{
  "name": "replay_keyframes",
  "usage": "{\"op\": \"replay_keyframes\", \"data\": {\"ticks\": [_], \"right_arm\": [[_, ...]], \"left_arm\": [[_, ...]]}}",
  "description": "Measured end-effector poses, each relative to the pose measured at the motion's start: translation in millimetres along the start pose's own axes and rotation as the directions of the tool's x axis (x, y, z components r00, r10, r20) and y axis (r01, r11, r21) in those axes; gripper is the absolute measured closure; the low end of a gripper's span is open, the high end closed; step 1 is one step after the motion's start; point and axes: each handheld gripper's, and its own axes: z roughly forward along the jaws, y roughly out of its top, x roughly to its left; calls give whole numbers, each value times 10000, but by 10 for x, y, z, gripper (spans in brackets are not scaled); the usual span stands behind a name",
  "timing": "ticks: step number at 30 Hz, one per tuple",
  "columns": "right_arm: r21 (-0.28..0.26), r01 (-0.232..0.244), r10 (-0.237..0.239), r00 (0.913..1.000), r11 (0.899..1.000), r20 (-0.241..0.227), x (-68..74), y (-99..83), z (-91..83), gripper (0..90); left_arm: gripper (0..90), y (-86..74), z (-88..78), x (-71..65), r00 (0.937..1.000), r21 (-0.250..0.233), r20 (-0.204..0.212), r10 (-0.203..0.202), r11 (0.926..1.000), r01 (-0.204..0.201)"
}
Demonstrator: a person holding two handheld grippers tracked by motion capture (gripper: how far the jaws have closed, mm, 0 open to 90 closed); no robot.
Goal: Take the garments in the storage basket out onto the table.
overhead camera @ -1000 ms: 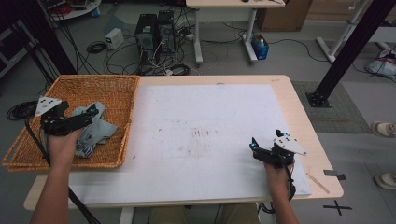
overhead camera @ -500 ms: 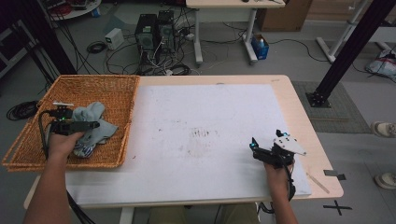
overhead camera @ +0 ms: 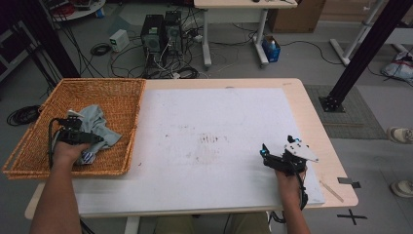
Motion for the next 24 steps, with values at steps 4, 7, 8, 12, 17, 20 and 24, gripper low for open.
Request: {"op": "replay_keyframes", "data": {"ticks": [4,7,8,12,17,20,24], "right_arm": [[-6,3,-3,10000,10000,-8,0,0,0,38],[10,-56,56,10000,10000,-25,-2,0,-1,38],[10,-66,66,10000,10000,-24,-2,0,-1,38],[-31,-103,103,9999,9999,-12,-7,-1,-3,38],[-55,-134,134,9999,9999,-27,-11,-2,-6,38],[-114,-201,201,9998,9997,-12,-17,-5,-11,38],[-133,-267,267,9996,9996,-31,-21,-5,-13,38]], "left_arm": [[482,-33,-80,9,9998,-337,124,152,9993,-148],[565,-21,-99,-7,9997,-413,87,215,9989,-211],[586,-21,-131,12,9992,-799,369,-127,9967,156],[624,-28,-239,49,9931,-2016,980,-646,9759,833],[629,-38,-376,31,9861,-3401,1448,-815,9318,1270],[629,-51,-470,25,9832,-4043,1623,-837,9033,1437],[630,-83,-598,17,9807,-4820,1796,-767,8622,1557]]}}
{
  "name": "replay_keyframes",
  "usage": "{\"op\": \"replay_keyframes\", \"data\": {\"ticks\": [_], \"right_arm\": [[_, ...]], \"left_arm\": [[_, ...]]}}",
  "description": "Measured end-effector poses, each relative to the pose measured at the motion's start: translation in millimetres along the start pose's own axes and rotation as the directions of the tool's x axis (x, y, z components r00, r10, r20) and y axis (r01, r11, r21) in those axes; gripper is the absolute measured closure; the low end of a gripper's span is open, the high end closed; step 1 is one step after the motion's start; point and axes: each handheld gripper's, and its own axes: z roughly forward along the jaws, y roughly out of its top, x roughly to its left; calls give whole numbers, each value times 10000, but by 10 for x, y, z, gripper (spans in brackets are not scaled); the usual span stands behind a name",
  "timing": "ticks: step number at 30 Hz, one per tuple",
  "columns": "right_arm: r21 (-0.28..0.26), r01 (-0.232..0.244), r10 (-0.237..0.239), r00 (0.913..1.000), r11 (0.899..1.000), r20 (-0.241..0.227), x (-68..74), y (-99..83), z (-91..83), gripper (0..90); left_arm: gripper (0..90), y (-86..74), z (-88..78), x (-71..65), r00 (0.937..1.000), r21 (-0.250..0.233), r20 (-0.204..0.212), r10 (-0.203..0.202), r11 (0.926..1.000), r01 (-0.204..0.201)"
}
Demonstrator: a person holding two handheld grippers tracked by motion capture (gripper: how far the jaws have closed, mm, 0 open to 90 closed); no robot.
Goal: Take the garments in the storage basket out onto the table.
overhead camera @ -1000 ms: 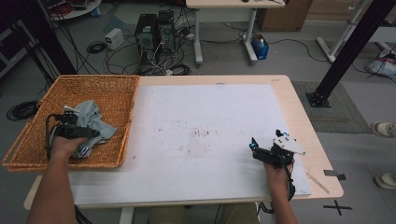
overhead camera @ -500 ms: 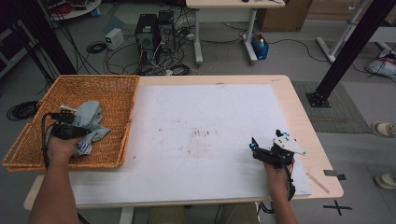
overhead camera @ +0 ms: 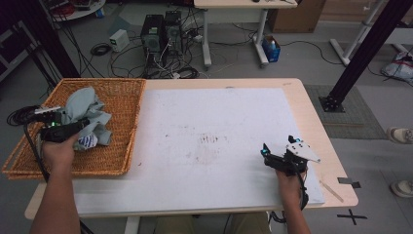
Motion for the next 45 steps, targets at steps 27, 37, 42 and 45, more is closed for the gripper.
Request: {"op": "replay_keyframes", "data": {"ticks": [27,37,42,45], "right_arm": [[-42,50,-50,10000,10000,-19,-3,-1,-1,38],[-84,4,-4,10000,10000,-35,-1,-3,-9,38],[-98,8,-8,10000,10000,-58,-2,-3,-9,38],[-135,-49,48,10000,9999,-63,-3,-5,-14,38]], "left_arm": [[630,155,-663,-399,9527,-4990,2248,2047,8640,-679],[630,234,-852,-615,9051,-5587,3193,2810,8272,-598],[630,271,-864,-797,8619,-5714,3801,3357,8180,-667],[630,307,-844,-977,8242,-5757,4184,3817,8133,-844]]}}
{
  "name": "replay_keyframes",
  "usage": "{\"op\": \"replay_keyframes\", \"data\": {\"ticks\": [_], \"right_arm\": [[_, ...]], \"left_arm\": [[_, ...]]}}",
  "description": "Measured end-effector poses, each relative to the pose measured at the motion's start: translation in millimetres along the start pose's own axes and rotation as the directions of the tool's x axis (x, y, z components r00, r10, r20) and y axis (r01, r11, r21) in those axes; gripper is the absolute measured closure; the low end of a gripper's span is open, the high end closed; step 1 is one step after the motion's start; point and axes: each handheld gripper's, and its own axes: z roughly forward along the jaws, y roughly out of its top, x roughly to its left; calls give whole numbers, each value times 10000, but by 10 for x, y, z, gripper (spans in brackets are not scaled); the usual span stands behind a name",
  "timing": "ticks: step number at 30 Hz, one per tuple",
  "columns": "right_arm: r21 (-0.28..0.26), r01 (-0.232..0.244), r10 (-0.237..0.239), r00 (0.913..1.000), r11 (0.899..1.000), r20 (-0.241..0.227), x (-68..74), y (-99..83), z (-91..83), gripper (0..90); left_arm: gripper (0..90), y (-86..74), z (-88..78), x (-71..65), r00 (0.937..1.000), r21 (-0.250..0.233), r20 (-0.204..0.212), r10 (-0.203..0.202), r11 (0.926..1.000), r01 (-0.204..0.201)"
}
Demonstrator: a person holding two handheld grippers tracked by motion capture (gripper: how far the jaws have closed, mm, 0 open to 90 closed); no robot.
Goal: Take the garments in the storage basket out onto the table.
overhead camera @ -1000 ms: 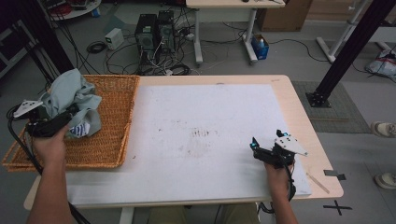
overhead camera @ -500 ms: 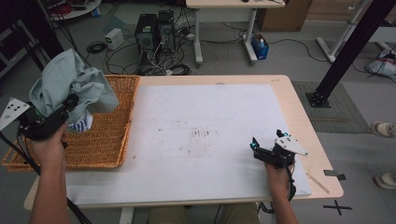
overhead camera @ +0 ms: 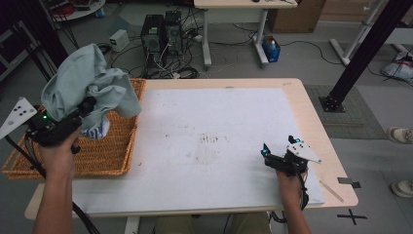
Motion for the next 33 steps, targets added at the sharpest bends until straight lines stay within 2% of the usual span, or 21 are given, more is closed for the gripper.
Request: {"op": "replay_keyframes", "data": {"ticks": [3,4,5,6,8,9,10,11,12,13,14,18,20,21,22,23,25,29,30,31,33], "right_arm": [[-35,5,-5,10000,10000,-9,-3,-1,-3,38],[-35,5,-5,10000,10000,-9,-3,-1,-3,38],[-61,3,-3,10000,10000,-21,1,-3,-4,38],[-63,12,-12,10000,10000,-10,1,-3,-4,38],[-59,-8,8,10000,10000,-20,1,-3,-3,38],[-70,5,-5,10000,10000,-18,1,-3,-5,38],[-70,5,-5,10000,10000,-18,1,-3,-5,38],[-83,0,0,10000,10000,-1,2,-4,-7,38],[-81,-1,1,10000,10000,7,2,-4,-6,38],[-87,12,-12,10000,10000,3,0,-4,-6,38],[-113,39,-39,10000,9999,4,-4,-5,-5,38],[-125,-34,33,10000,9999,-14,-6,-6,-11,38],[-161,-27,27,10000,9999,-1,-9,-7,-13,38],[-164,-21,21,10000,9999,16,-11,-7,-11,38],[-164,-21,21,10000,9999,16,-11,-7,-11,38],[-143,-111,112,9999,9998,59,-13,-6,-10,38],[-188,-122,122,9999,9998,4,-17,-8,-14,38],[-141,-73,72,10000,9999,-31,-15,-7,-10,38],[-128,-62,62,10000,9999,-44,-13,-6,-10,38],[-122,-43,43,10000,9999,-28,-12,-6,-9,38],[-85,-52,51,10000,10000,-14,-6,-5,-8,38]], "left_arm": [[630,5,155,-120,9975,94,692,133,9999,-140],[630,5,155,-120,9975,94,692,133,9999,-140],[630,-12,274,-203,9917,102,1284,98,9999,-112],[630,-22,338,-246,9872,116,1592,117,9998,-138],[630,-48,481,-344,9726,148,2324,96,9998,-134],[630,-60,537,-380,9659,158,2587,104,9998,-150],[630,-60,537,-380,9659,158,2587,104,9998,-150],[630,-110,714,-495,9441,161,3295,55,9998,-115],[630,-110,714,-495,9441,161,3295,55,9998,-115],[630,-143,793,-544,9332,175,3592,-18,9998,-48],[630,-229,954,-636,9149,239,4035,-120,9997,25],[630,-480,1289,-817,8806,701,4710,-513,9973,206],[630,-635,1467,-918,8703,1083,4873,-718,9939,213],[630,-696,1535,-952,8667,1243,4926,-783,9921,190],[629,-696,1535,-952,8667,1243,4926,-783,9921,190],[629,-893,1734,-1042,8604,1801,4974,-1109,9834,226],[629,-1068,1887,-1097,8580,2352,4953,-1361,9718,184],[629,-1382,2082,-1133,8617,3099,4670,-1985,9494,507],[629,-1382,2082,-1133,8617,3099,4670,-1985,9494,507],[628,-1498,2144,-1153,8621,3399,4562,-2204,9385,601],[624,-1601,2195,-1174,8641,3773,4436,-2378,9241,606]]}}
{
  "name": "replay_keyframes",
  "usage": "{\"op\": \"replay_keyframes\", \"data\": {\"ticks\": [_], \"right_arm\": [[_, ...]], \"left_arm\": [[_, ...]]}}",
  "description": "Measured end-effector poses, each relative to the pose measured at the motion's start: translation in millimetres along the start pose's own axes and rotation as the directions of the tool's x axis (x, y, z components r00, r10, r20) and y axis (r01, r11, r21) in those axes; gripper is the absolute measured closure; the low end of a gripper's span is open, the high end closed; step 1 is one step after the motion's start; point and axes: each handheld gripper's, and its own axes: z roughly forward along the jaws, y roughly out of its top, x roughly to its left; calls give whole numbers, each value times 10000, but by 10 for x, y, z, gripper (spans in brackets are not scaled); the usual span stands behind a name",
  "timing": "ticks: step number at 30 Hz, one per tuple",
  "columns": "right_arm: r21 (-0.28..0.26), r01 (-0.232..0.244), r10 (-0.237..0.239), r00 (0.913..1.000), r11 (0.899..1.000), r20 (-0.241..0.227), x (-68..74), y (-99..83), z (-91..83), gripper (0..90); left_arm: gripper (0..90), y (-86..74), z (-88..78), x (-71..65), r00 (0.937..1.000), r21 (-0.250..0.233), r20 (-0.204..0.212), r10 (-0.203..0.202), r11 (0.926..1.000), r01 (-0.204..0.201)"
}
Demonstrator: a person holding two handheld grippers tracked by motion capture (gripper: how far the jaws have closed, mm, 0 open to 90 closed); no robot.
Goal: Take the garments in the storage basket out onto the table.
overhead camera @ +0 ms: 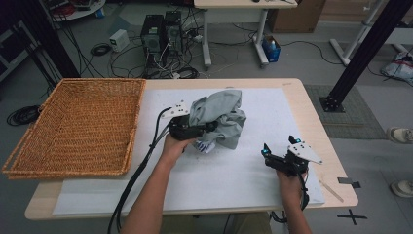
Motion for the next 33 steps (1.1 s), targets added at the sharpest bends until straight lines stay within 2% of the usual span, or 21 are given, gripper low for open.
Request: {"op": "replay_keyframes", "data": {"ticks": [2,3,4,5,7,8,11,13,16,19,20,21,22,24,25,26,27,29,30,32,33], "right_arm": [[-6,84,-84,10000,10000,4,1,0,2,38],[-12,88,-88,10000,10000,3,2,0,2,38],[-12,77,-77,10000,10000,-4,2,0,1,38],[-6,57,-57,10000,10000,-3,1,0,1,38],[14,22,-22,10000,10000,0,1,0,1,38],[14,49,-49,10000,10000,-14,0,0,1,38],[23,59,-59,10000,10000,-21,-3,1,5,38],[10,39,-39,10000,10000,-19,-5,1,5,38],[-17,12,-12,10000,10000,-28,-6,-1,2,38],[-38,18,-18,10000,10000,-40,-6,-1,0,38],[-48,3,-4,10000,10000,-78,-7,-2,-2,38],[-54,4,-5,10000,10000,-89,-10,-3,-3,38],[-79,-7,6,10000,10000,-68,-10,-3,-5,38],[-78,-20,20,10000,10000,-72,-11,-3,-5,38],[-40,-61,60,9999,10000,-95,-9,-2,-1,38],[-57,-34,33,9999,10000,-103,-12,-3,-3,38],[-57,-34,33,9999,10000,-103,-12,-3,-3,38],[-116,-65,64,9999,9999,-93,-14,-5,-8,38],[-109,-81,80,9999,9999,-101,-14,-5,-9,38],[-109,-59,58,9999,9999,-115,-15,-4,-6,38],[-112,-57,56,9999,9999,-106,-13,-4,-7,38]], "left_arm": [[612,-110,88,51,9991,634,-324,-266,9976,287],[593,-110,88,51,9991,634,-324,-266,9976,287],[574,-239,168,113,9956,1417,-749,-557,9877,660],[548,-284,195,132,9933,1663,-945,-662,9827,813],[427,-305,206,146,9910,1722,-1078,-792,9803,971],[369,-306,199,175,9812,1430,-1277,-1449,9762,1628],[232,-257,150,178,9766,1485,-1581,-1458,9743,1695],[193,-196,80,172,9733,1605,-1727,-1510,9707,1791],[167,-79,-172,79,9691,1342,-2232,-1050,9814,1372],[167,-45,-298,35,9659,1044,-2357,-1076,9853,1353],[167,-10,-425,-16,9581,625,-2664,-1049,9901,1258],[167,14,-490,-40,9549,476,-2774,-1063,9911,1241],[167,14,-490,-40,9549,476,-2774,-1063,9911,1241],[167,75,-659,-120,9437,146,-3162,-970,9941,1071],[167,75,-659,-120,9437,146,-3162,-970,9941,1071],[167,109,-763,-160,9379,-30,-3360,-861,9959,903],[167,109,-763,-160,9379,-30,-3360,-861,9959,903],[167,156,-893,-202,9288,-296,-3620,-797,9968,740],[167,156,-893,-202,9288,-296,-3620,-797,9968,740],[167,191,-1009,-236,9210,-451,-3833,-689,9974,558],[167,191,-1009,-236,9210,-451,-3833,-689,9974,558]]}}
